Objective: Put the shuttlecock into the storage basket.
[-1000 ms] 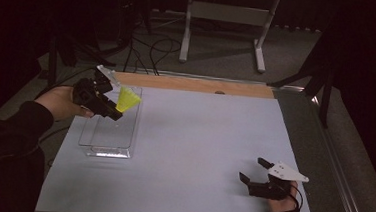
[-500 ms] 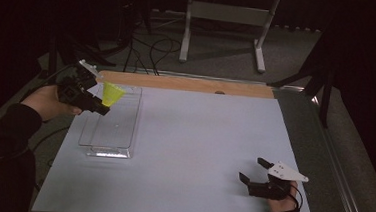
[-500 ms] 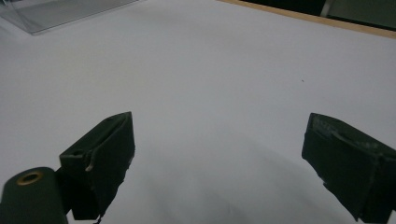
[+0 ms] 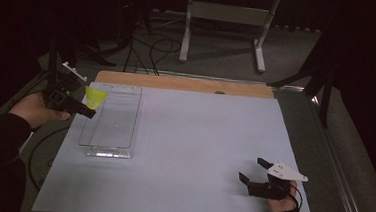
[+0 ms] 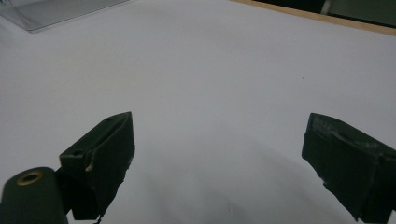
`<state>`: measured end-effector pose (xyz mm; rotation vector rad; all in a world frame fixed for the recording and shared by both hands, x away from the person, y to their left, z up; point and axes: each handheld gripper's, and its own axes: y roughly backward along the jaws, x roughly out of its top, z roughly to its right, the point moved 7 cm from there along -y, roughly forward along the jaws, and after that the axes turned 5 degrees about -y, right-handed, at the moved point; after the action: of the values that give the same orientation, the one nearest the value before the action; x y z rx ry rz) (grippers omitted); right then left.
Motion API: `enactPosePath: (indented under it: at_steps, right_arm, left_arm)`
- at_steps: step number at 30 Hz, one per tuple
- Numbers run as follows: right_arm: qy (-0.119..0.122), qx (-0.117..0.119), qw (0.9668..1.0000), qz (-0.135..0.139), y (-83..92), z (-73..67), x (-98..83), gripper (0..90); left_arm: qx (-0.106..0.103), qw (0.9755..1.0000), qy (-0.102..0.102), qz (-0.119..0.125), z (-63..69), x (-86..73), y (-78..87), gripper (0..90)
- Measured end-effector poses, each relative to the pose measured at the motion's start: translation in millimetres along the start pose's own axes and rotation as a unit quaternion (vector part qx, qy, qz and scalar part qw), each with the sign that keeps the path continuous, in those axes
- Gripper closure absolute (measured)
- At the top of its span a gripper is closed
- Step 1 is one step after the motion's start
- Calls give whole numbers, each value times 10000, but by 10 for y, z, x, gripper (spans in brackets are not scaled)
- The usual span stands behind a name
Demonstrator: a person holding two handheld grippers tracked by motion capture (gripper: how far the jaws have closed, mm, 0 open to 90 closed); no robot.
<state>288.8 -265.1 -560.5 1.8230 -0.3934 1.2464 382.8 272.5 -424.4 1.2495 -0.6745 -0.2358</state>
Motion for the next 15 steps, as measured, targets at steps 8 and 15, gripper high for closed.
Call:
enactPosePath:
  at_steps: [8, 15]
  right_arm:
    - [-5, -3, 10000, -16, -2, -1, -2, 98]
    - [-1, 8, 10000, -23, -5, -3, -3, 98]
  left_arm:
    - [-41, 9999, -40, -108, -18, -147, -131, 644]
    - [-77, 9993, -351, -70, -26, -249, -203, 644]
